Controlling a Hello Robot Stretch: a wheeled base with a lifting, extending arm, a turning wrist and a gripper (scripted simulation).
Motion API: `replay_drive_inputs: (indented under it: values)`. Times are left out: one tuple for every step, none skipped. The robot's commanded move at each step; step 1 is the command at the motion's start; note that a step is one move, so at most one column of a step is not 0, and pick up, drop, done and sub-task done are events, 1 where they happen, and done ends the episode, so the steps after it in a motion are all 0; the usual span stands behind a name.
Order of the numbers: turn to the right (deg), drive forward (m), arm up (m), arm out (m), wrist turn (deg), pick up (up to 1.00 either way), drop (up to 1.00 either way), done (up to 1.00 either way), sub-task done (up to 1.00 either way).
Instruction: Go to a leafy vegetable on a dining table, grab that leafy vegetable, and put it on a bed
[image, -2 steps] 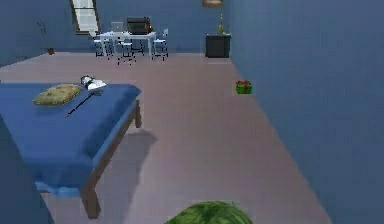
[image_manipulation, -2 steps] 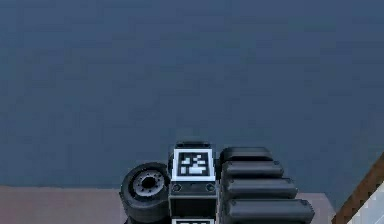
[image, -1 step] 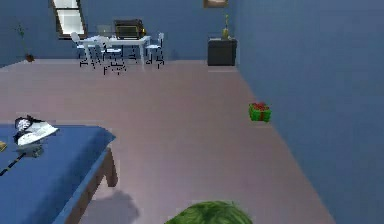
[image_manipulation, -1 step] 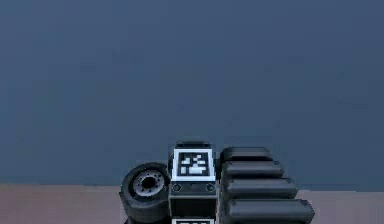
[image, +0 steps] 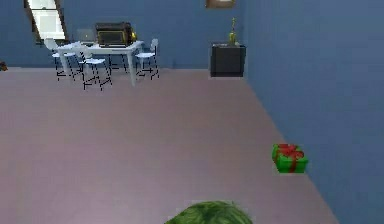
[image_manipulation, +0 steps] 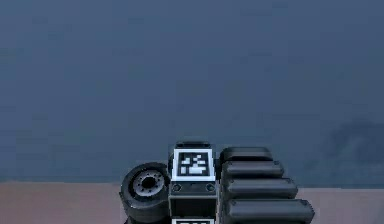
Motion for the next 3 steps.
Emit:
replay_drive_inputs:
  values:
    - [0.0, 0.75, 0.0, 0.0, 0.0, 0.0, 0.0, 0.0, 0.0]
    - [-45.0, 0.0, 0.0, 0.0, 0.0, 0.0, 0.0, 0.0, 0.0]
    - [0.0, 0.65, 0.0, 0.0, 0.0, 0.0, 0.0, 0.0, 0.0]
